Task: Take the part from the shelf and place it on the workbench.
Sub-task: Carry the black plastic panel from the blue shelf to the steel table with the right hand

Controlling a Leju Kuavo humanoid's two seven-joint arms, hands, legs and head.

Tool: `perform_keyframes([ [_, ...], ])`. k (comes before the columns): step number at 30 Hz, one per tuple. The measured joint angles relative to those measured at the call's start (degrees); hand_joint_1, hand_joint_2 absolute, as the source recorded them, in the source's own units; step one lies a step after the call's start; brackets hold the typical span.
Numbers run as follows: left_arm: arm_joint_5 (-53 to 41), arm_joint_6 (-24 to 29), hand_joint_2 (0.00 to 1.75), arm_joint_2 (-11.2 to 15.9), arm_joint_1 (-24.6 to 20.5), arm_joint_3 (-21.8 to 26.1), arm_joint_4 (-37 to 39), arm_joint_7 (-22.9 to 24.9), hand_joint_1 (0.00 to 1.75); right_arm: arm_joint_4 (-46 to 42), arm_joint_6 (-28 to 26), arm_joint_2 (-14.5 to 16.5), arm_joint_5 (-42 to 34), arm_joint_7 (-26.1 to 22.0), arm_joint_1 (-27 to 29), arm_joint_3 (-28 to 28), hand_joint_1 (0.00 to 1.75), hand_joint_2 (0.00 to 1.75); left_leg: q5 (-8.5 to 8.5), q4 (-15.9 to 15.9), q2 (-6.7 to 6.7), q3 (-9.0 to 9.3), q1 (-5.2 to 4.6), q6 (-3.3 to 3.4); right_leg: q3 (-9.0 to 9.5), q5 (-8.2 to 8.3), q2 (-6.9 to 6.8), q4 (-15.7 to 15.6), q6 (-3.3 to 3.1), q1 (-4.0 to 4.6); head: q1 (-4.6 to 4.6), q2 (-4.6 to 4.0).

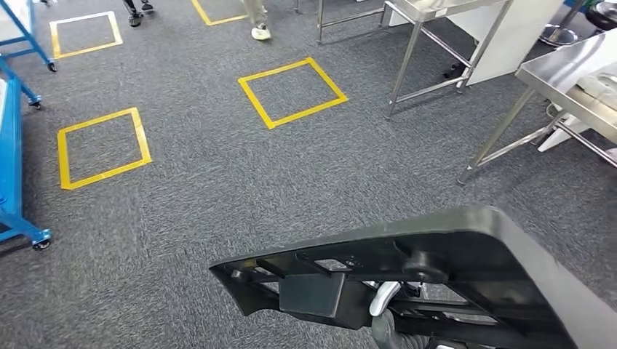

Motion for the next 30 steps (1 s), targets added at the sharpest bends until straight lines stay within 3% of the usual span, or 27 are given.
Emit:
perform_keyframes([
  [2,0.0,0.06,0.0,0.01,0.14,0.0,0.0,0.02,0.0,0.0,0.07,-0.01,-0.13,-0.01,-0.31,0.01,1.75,1.75,0.08,-0.24,1.57,0.01,-0.12,0.52,-3.08,-3.51,-3.33,6.3,0.25,-0.06,0.01,0.0],
  [4,-0.01,0.16,0.0,0.02,0.34,0.01,0.0,0.19,0.0,0.03,0.24,-0.07,-0.66,0.0,-0.83,0.03,1.75,1.75,-0.01,-0.2,3.29,-0.06,-0.29,0.63,-6.66,-6.21,-4.15,13.42,0.61,-0.42,0.0,0.0],
  [5,-0.02,0.2,0.0,0.03,0.34,0.02,0.0,0.29,0.0,0.09,0.31,-0.19,-1.24,0.0,-1.33,0.04,1.75,1.75,-0.07,-0.18,4.09,-0.06,-0.32,0.59,-7.25,-6.07,-4.29,14.58,0.75,-0.57,0.01,0.0],
  [6,-0.04,0.21,0.0,0.03,0.29,0.02,0.0,0.38,0.0,0.22,0.27,-0.45,-2.08,0.01,-2.11,0.07,1.75,1.75,-0.15,-0.15,4.84,-0.02,-0.32,0.5,-6.59,-4.84,-4.55,13.32,0.85,-0.68,0.01,0.0],
  [9,-0.15,0.25,0.0,0.03,0.06,0.0,0.0,0.46,0.0,0.84,0.0,-2.14,-5.54,0.01,-5.83,0.23,1.75,1.75,-0.56,0.01,6.71,0.4,-0.5,-0.05,-0.45,0.13,-7.57,1.71,0.5,-0.44,0.01,0.0],
  [11,-0.15,0.49,0.0,0.03,-0.03,-0.01,0.0,0.52,0.0,1.34,0.02,-3.46,-7.63,0.01,-8.37,0.32,1.75,1.75,-0.83,0.11,7.73,0.63,-0.75,-0.62,1.27,0.84,-8.66,-1.79,-0.06,0.02,0.0,0.0],
  [13,-0.07,0.76,0.0,0.03,-0.12,-0.01,0.0,0.64,0.0,1.91,0.0,-4.65,-9.05,0.01,-10.45,0.47,1.75,1.75,-1.01,0.07,8.74,0.82,-0.8,-1.25,1.09,1.01,-7.32,-1.89,-0.59,0.13,-0.01,0.0],
  [15,-0.04,0.85,0.0,0.02,-0.28,-0.01,0.0,0.85,0.0,2.48,-0.19,-6.02,-10.33,0.01,-12.35,0.81,1.75,1.75,-2.25,1.59,7.39,0.41,-0.58,-1.82,1.2,1.35,-6.05,-2.34,-1.2,-0.15,-0.02,0.0],
  [16,-0.06,0.87,0.0,0.02,-0.29,-0.01,0.0,0.96,0.0,2.74,-0.14,-6.75,-10.98,0.01,-13.15,0.99,1.75,1.75,-3.73,3.98,5.94,-0.61,-0.46,-2.04,1.32,1.51,-5.49,-2.56,-1.5,-0.34,-0.02,0.0],
  [18,-0.08,1.03,0.0,0.01,-0.03,-0.01,0.0,1.06,0.0,3.23,0.91,-8.13,-12.02,0.01,-14.09,1.16,1.75,1.75,-7.48,11.73,3.34,-4.22,-0.34,-2.25,1.3,1.56,-4.35,-2.6,-1.79,-0.34,-0.02,0.0],
  [19,-0.08,1.14,0.0,0.01,0.17,0.0,0.0,1.04,0.0,3.55,1.85,-8.67,-12.31,0.01,-14.21,1.11,1.75,1.75,-8.65,15.28,2.9,-6.04,-0.34,-2.3,1.3,1.55,-3.63,-2.58,-1.83,-0.29,-0.01,0.0],
  [20,-0.08,1.22,0.0,0.0,0.34,0.0,0.0,0.97,0.0,3.91,2.86,-9.14,-12.49,0.01,-14.25,1.02,1.75,1.75,-8.69,17.11,2.71,-7.12,-0.34,-2.3,1.33,1.54,-2.85,-2.53,-1.83,-0.25,-0.01,0.0],
  [21,-0.08,1.26,0.0,-0.01,0.44,0.0,0.0,0.88,0.0,4.27,3.7,-9.53,-12.58,0.01,-14.27,0.89,1.75,1.75,-7.55,16.67,2.63,-7.18,-0.32,-2.25,1.4,1.52,-2.06,-2.47,-1.81,-0.24,-0.01,0.0],
  [22,-0.09,1.25,0.0,-0.01,0.47,0.0,0.0,0.78,0.0,4.6,4.35,-9.88,-12.64,0.01,-14.28,0.7,1.75,1.75,-5.46,13.96,2.36,-6.18,-0.28,-2.17,1.49,1.47,-1.29,-2.39,-1.73,-0.25,-0.01,0.0],
  [23,-0.11,1.23,0.0,-0.02,0.47,-0.01,0.0,0.67,0.0,4.85,4.74,-10.21,-12.73,0.01,-14.3,0.46,1.75,1.75,-3.04,9.88,1.53,-4.53,-0.18,-2.07,1.54,1.39,-0.56,-2.26,-1.6,-0.28,-0.01,0.0],
  [25,-0.13,1.12,0.0,-0.02,0.51,-0.01,0.0,0.49,0.0,5.28,5.09,-10.89,-13.02,0.01,-14.38,-0.07,1.75,1.75,-0.47,3.12,-0.95,-1.71,0.05,-1.78,1.3,1.24,0.79,-1.83,-1.07,-0.21,-0.02,0.0],
  [26,-0.13,1.02,0.0,-0.02,0.54,-0.01,0.0,0.38,0.0,5.51,5.06,-11.21,-13.13,0.01,-14.43,-0.26,1.75,1.75,-0.26,1.61,-1.75,-1.11,0.08,-1.56,1.05,1.27,1.44,-1.69,-0.72,-0.23,-0.02,0.0],
  [28,-0.07,0.74,0.0,-0.02,0.49,0.01,0.0,0.14,0.0,5.99,4.42,-11.62,-13.16,0.01,-14.56,-0.31,1.75,1.75,-0.42,1.18,-1.26,-0.95,-0.02,-0.9,0.56,1.54,2.72,-1.75,0.1,-0.41,-0.02,0.0],
  [29,-0.03,0.58,0.0,-0.03,0.38,0.01,0.0,0.02,0.0,6.25,3.74,-11.72,-13.14,0.01,-14.71,-0.11,1.75,1.75,-0.25,0.95,-0.61,-0.88,-0.02,-0.47,0.38,1.49,2.48,-1.61,0.43,-0.49,-0.01,0.0],
  [30,-0.01,0.46,0.0,-0.04,0.26,0.01,0.0,-0.07,0.0,6.51,2.82,-11.76,-13.15,0.01,-15.07,0.22,1.75,1.75,-0.07,0.71,0.06,-0.81,-0.02,-0.03,-0.05,0.95,1.31,-0.85,0.72,-0.46,-0.01,0.0],
])
